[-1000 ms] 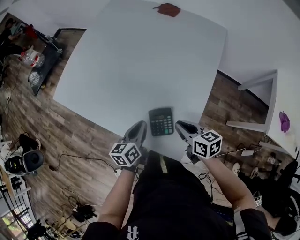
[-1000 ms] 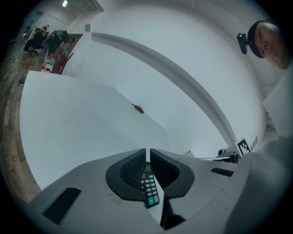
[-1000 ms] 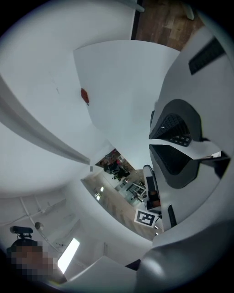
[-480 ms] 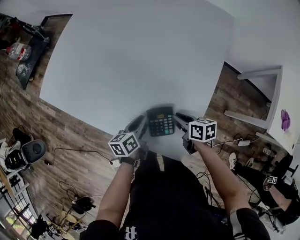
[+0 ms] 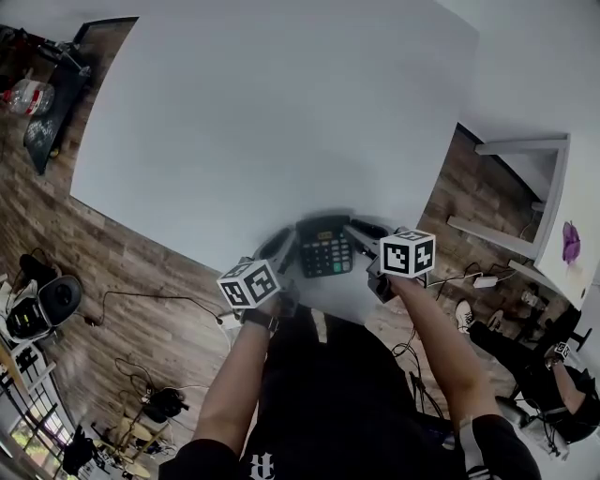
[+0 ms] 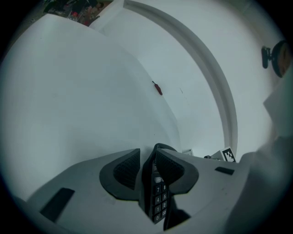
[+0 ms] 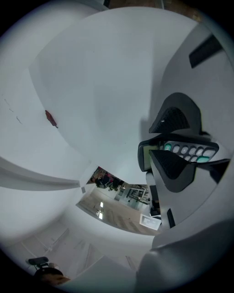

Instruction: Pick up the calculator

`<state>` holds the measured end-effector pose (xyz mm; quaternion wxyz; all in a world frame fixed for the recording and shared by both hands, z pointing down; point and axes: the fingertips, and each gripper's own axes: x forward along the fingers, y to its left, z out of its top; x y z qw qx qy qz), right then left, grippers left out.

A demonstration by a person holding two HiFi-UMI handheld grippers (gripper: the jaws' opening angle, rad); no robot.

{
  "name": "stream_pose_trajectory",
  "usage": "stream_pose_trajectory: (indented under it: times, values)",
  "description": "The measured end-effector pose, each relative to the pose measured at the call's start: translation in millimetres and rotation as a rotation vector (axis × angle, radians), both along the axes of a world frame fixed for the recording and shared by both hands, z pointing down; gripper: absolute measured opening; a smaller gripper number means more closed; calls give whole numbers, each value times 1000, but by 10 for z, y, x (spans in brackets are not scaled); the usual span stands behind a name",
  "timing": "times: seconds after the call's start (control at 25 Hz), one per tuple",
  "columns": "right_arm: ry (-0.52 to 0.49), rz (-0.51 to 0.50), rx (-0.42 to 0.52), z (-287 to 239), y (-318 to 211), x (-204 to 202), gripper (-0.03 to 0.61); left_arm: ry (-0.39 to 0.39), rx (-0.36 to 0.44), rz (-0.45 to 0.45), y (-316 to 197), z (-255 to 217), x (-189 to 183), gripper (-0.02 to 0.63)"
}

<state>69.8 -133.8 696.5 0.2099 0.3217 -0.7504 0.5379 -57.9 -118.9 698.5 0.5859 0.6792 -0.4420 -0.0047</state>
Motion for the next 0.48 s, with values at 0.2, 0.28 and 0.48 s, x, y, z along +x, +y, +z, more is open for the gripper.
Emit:
stream_pose_trajectory:
  times: [0.2, 0.28, 0.48]
  values:
    - [-47, -65, 23, -4, -42, -82, 94, 61, 35, 84, -58, -12, 34, 87]
    - [-64, -93, 27, -10, -48, -99, 95, 77, 57, 154, -75, -39, 95, 89]
    - [-77, -160, 47, -20, -44, -100, 94, 26, 110, 343, -113, -86, 266, 100]
